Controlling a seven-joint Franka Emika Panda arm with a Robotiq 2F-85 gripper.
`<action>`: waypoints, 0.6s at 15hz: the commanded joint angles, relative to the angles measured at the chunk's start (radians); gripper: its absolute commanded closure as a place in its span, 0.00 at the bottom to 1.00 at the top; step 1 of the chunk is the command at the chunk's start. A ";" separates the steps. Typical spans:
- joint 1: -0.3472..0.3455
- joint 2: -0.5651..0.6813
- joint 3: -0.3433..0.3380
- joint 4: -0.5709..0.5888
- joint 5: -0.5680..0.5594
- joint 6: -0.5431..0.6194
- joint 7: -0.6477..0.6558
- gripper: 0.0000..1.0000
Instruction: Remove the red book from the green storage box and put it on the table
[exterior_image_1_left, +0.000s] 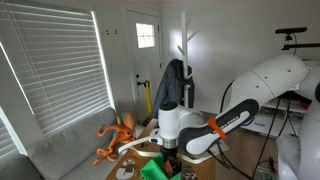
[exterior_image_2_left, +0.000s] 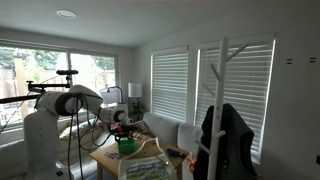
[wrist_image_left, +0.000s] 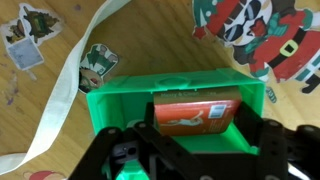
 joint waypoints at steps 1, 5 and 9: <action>-0.023 0.008 0.020 0.018 0.014 -0.009 -0.020 0.47; -0.025 -0.058 0.016 -0.009 0.034 0.005 -0.031 0.47; -0.041 -0.171 -0.013 -0.038 0.061 -0.001 -0.045 0.47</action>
